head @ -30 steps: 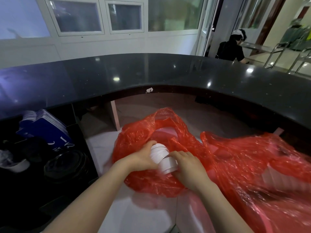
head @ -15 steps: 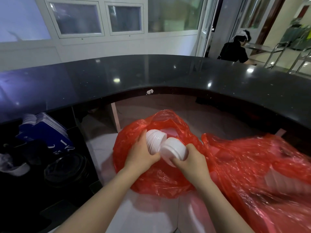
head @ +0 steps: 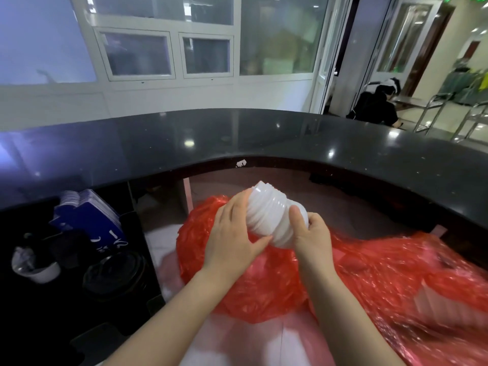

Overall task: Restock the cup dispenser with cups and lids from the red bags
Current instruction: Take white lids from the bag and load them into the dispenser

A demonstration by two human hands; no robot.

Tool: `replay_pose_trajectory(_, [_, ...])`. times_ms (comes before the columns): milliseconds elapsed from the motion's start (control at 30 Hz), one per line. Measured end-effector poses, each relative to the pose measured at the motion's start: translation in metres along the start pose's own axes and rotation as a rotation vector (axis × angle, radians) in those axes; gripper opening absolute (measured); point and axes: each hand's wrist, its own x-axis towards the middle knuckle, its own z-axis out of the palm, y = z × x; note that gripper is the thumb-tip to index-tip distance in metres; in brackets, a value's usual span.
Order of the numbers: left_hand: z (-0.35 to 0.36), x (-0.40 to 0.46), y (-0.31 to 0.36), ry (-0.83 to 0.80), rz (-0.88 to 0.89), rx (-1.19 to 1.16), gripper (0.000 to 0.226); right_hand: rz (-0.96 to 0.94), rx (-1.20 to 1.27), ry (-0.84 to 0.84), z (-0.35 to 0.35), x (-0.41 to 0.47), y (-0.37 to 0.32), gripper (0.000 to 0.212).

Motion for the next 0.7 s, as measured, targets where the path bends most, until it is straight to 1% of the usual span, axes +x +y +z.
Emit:
replay_pose_trajectory(100, [-0.016, -0.002, 0.003, 0.032, -0.015, -0.015, 0.097, 0.005, 0.077, 0.001, 0.006, -0.008, -0.013, 0.025])
replay_pose_trajectory(200, [-0.032, -0.007, 0.006, 0.068, -0.006, -0.001, 0.094, 0.037, 0.198, -0.043, 0.017, -0.023, -0.028, 0.021])
replay_pose_trajectory(333, [-0.056, -0.013, 0.003, 0.087, 0.001, 0.032, 0.09, 0.083, 0.343, -0.132, 0.027, -0.045, -0.043, 0.025])
replay_pose_trajectory(400, [-0.073, -0.017, 0.002, 0.091, -0.007, 0.033, 0.09, 0.1, 0.382, -0.199, 0.03, -0.056, -0.05, 0.029])
replay_pose_trajectory(467, [-0.092, -0.023, -0.001, 0.103, 0.0, 0.047, 0.089, 0.136, 0.472, -0.308, 0.037, -0.067, -0.058, 0.025])
replay_pose_trajectory(533, [-0.111, -0.029, -0.003, 0.116, -0.035, 0.047, 0.088, 0.149, 0.542, -0.398, 0.046, -0.078, -0.066, 0.024])
replay_pose_trajectory(633, [-0.141, -0.039, -0.005, 0.151, -0.12, 0.014, 0.085, 0.148, 0.61, -0.475, 0.062, -0.094, -0.076, 0.029])
replay_pose_trajectory(700, [-0.162, -0.045, -0.007, 0.178, -0.113, 0.055, 0.082, 0.161, 0.633, -0.523, 0.076, -0.105, -0.082, 0.034])
